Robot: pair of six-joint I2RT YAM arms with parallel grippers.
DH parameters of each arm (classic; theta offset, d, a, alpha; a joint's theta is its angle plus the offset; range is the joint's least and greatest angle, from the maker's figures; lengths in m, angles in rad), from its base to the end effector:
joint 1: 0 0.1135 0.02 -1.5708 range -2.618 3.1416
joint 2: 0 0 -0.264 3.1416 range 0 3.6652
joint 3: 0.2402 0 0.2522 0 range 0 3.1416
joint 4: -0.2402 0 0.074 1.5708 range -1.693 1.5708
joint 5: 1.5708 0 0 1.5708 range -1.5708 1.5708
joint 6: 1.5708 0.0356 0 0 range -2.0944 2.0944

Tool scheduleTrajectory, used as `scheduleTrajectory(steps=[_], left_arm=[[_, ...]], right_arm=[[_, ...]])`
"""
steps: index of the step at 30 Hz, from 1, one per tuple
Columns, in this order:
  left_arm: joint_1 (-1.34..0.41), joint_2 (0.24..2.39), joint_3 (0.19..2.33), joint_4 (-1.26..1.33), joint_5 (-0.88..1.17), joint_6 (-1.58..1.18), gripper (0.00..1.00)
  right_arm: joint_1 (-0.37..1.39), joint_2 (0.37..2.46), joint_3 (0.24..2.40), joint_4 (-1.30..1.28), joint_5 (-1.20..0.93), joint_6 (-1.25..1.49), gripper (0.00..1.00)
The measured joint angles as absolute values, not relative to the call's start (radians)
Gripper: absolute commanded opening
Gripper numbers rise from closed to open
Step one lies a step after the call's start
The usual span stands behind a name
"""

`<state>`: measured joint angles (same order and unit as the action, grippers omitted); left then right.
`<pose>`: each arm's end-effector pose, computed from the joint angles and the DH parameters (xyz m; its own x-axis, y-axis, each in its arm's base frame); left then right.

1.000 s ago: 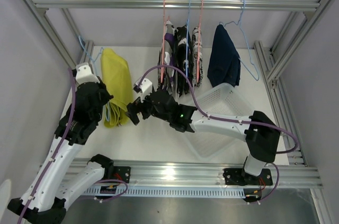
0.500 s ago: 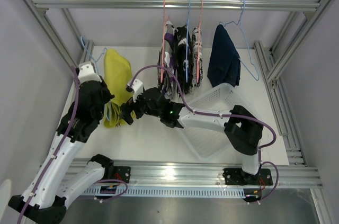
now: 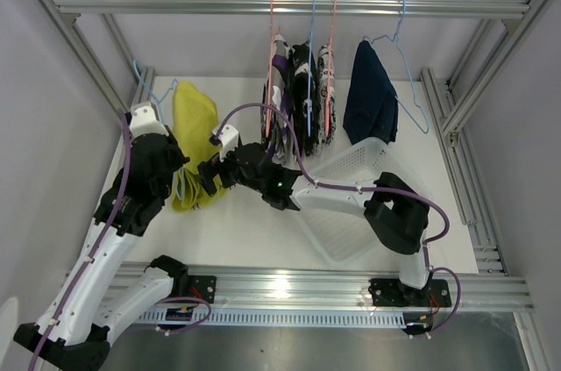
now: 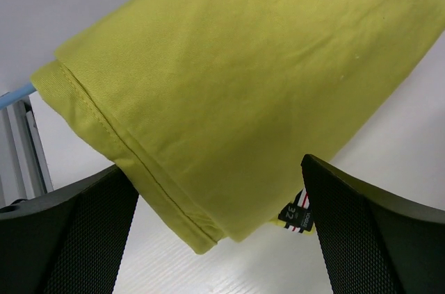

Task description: Remove the trousers from the hanger

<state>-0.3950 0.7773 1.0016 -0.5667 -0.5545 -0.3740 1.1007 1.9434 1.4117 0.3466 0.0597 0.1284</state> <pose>0.1507 -0.0425 0.3766 -0.2408 -0.2361 -0.9414 -0.2348 0.9553 -0.1796 0.2127 0.4139 0.2667 -0.1932 -0.0981 -0.9762 -0.8456 0.5213 0.1150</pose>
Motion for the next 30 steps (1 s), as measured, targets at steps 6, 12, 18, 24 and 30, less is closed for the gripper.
scheduleTrajectory(steps=[6,12,18,24,30], left_arm=[[-0.395,0.779,1.002,-0.567,-0.553,-0.374,0.01],[-0.395,0.779,1.002,-0.566,-0.547,-0.374,0.00],[-0.395,0.779,1.002,-0.566,-0.546,-0.374,0.00],[-0.395,0.779,1.002,-0.566,-0.543,-0.374,0.00],[-0.395,0.780,1.002,-0.566,-0.538,-0.374,0.01]], right_arm=[[1.102,1.968,1.420,0.370,0.064,0.119,0.99],[1.110,1.985,1.439,0.382,0.110,0.096,0.99],[1.131,2.006,1.450,0.423,0.207,0.066,0.99],[1.151,2.037,1.451,0.489,0.298,0.039,1.00],[1.181,2.084,1.451,0.585,0.397,-0.010,0.99]])
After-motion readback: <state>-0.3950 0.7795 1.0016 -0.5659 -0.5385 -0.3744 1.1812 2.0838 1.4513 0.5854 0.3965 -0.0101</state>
